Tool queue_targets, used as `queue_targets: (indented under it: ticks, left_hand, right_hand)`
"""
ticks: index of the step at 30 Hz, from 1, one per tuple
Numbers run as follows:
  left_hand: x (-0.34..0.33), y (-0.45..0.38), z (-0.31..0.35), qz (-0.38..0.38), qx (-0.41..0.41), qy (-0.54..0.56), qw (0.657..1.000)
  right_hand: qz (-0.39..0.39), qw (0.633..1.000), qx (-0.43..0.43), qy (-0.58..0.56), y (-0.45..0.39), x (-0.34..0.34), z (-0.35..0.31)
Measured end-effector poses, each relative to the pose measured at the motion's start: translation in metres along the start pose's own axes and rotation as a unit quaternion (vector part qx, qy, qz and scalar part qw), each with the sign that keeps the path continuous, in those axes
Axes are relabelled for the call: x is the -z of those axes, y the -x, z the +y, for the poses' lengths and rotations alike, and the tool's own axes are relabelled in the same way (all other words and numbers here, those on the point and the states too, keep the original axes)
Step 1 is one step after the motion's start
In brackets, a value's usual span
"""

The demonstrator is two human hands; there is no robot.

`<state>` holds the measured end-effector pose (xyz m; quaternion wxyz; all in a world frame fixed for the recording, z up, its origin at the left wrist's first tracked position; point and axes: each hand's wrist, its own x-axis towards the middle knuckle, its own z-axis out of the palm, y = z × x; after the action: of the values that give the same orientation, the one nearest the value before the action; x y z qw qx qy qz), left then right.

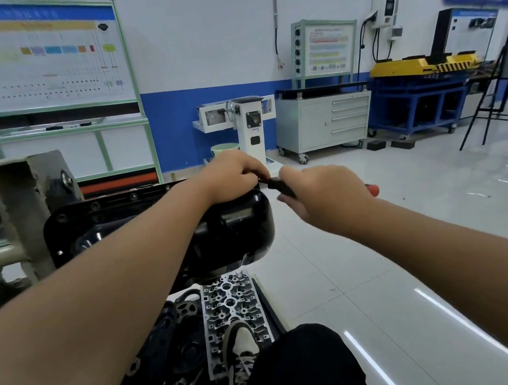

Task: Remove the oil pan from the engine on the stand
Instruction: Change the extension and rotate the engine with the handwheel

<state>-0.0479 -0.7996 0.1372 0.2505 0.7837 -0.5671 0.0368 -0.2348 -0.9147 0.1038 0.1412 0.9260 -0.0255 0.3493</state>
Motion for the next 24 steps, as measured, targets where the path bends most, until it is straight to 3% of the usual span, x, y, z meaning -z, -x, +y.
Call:
queue_targets:
  ticks: [2, 3, 5, 7, 8, 9, 10, 11, 14, 15, 17, 19, 21, 22, 24]
  left_hand:
    - [0.0, 0.0, -0.002, 0.01, 0.029, -0.005, 1.0]
    - [-0.001, -0.002, -0.004, 0.01, 0.044, -0.017, 0.999]
    - [-0.001, -0.004, -0.005, 0.003, 0.069, -0.028, 0.997]
    - [-0.002, -0.004, -0.005, -0.019, 0.067, -0.016, 0.997]
    - [-0.002, -0.003, -0.004, -0.033, 0.054, -0.005, 0.998]
    - [-0.002, -0.002, -0.004, -0.045, 0.039, 0.006, 0.998]
    - [-0.002, -0.002, -0.003, -0.052, 0.027, 0.017, 0.998]
    - [-0.002, -0.001, -0.003, -0.055, 0.02, 0.028, 0.998]
    - [-0.002, -0.001, -0.004, -0.044, 0.024, 0.037, 0.998]
    - [-0.003, -0.001, -0.004, -0.028, 0.028, 0.023, 0.999]
    - [-0.002, -0.001, -0.003, 0.066, 0.055, -0.05, 0.995]
    - [0.0, 0.0, -0.006, 0.197, 0.112, -0.102, 0.969]
    - [0.002, 0.001, -0.01, 0.245, 0.173, -0.09, 0.95]
    - [0.003, 0.001, -0.011, 0.242, 0.2, -0.08, 0.946]
    - [0.004, 0.001, -0.014, 0.226, 0.242, -0.063, 0.941]
  right_hand:
    - [0.001, 0.987, -0.117, -0.114, -0.004, 0.001, 0.002]
    - [0.012, 0.963, -0.19, -0.192, -0.006, -0.001, 0.0]
    - [0.047, 0.876, -0.337, -0.342, -0.008, -0.007, -0.016]
    - [0.071, 0.752, -0.463, -0.464, -0.01, -0.012, -0.036]
    - [0.077, 0.697, -0.499, -0.509, -0.012, -0.013, -0.044]
    - [0.081, 0.669, -0.514, -0.53, -0.015, -0.012, -0.051]
    - [0.08, 0.679, -0.512, -0.52, -0.017, -0.011, -0.055]
    - [0.074, 0.724, -0.489, -0.481, -0.019, -0.01, -0.058]
    - [0.016, 0.94, -0.269, -0.208, -0.017, -0.006, -0.056]
    - [0.002, 0.977, -0.183, -0.108, -0.016, -0.005, -0.051]
    - [-0.011, 0.997, -0.072, -0.005, -0.016, -0.002, -0.036]
    - [-0.024, 0.998, -0.065, -0.002, -0.014, 0.002, -0.026]
    - [0.001, 0.971, -0.189, -0.144, -0.011, -0.001, -0.026]
    - [0.022, 0.916, -0.299, -0.266, -0.014, -0.004, -0.028]
    - [0.059, 0.722, -0.494, -0.48, -0.019, -0.002, -0.033]
